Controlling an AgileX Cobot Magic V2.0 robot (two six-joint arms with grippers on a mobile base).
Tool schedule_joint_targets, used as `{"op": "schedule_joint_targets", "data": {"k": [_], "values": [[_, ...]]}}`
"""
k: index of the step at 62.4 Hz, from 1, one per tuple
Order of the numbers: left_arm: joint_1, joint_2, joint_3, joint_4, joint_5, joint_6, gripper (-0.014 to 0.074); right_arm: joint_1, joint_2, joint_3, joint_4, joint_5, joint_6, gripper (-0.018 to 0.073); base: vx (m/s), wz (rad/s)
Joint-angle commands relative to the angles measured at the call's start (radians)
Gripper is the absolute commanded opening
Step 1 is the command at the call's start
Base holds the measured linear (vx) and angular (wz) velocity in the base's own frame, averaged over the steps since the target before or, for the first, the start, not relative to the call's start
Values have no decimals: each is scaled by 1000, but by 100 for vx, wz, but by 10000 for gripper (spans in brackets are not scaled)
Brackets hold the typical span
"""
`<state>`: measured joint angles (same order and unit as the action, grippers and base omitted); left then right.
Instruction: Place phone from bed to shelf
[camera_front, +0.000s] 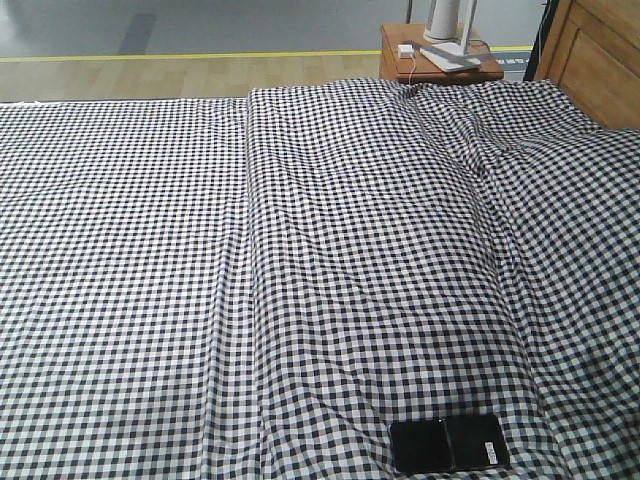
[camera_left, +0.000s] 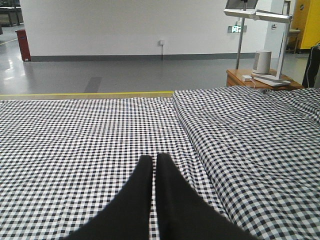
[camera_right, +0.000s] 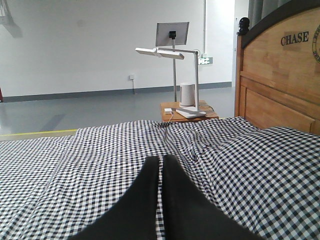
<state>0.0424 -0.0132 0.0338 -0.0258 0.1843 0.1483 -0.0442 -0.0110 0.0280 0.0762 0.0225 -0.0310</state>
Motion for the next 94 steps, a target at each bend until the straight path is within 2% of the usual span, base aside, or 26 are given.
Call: {"op": "schedule_joint_targets", "data": {"k": [1, 24, 41, 53, 62, 75, 94], "values": [[-4, -13, -21, -9, -72, -6, 1, -7, -11, 4, -12, -74, -7, -6, 0, 0], [-4, -13, -21, -9, -72, -6, 1, -7, -11, 4, -12, -77, -7, -6, 0, 0], [-4, -13, -21, -9, -72, -6, 1, -7, -11, 4, -12, -198, 0, -6, 0, 0], [-4, -13, -21, -9, -72, -6, 1, -7, -11, -9, -5, -347, 2, -6, 0, 0], [-4, -13, -21, -9, -72, -6, 1, -7, -11, -75, -5, -372, -1, -6, 0, 0], [-4, -13, -21, -9, -72, -6, 1, -7, -3, -268, -5, -352, -9, -6, 0, 0], [-4, -13, -21, -9, -72, -6, 1, -7, 207, -634, -9, -87, -27, -5, 0, 0]]}}
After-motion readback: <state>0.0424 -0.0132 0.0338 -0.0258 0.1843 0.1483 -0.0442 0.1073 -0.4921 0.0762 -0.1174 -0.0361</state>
